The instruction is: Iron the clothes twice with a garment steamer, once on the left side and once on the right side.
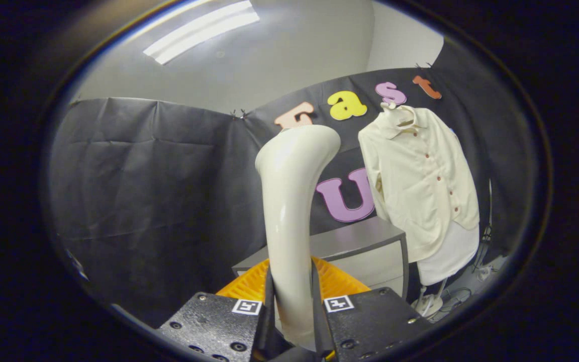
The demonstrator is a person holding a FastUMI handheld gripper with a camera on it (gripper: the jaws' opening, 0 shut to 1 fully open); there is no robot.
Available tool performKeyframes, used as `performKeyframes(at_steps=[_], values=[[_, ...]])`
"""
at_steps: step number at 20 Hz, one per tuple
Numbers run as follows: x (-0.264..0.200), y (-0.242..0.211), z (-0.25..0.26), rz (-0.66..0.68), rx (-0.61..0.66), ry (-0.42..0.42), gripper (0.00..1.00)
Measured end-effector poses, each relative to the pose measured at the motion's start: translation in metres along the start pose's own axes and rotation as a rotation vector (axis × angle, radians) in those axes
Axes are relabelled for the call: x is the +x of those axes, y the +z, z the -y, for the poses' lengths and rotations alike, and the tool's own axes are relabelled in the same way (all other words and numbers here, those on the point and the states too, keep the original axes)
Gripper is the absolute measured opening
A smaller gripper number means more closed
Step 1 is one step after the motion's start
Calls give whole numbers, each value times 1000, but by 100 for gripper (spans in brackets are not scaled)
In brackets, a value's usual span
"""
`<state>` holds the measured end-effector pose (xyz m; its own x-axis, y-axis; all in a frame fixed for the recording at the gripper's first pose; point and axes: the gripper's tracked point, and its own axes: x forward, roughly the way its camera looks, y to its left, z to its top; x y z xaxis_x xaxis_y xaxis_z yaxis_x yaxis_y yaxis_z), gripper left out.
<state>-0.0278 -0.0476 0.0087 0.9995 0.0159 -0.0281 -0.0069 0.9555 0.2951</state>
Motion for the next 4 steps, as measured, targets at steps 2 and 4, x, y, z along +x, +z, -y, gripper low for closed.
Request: performKeyframes(at_steps=[2, 4], values=[[-6, 1, -3, -1, -8, -2, 31], [-9, 3, -4, -1, -5, -5, 31]])
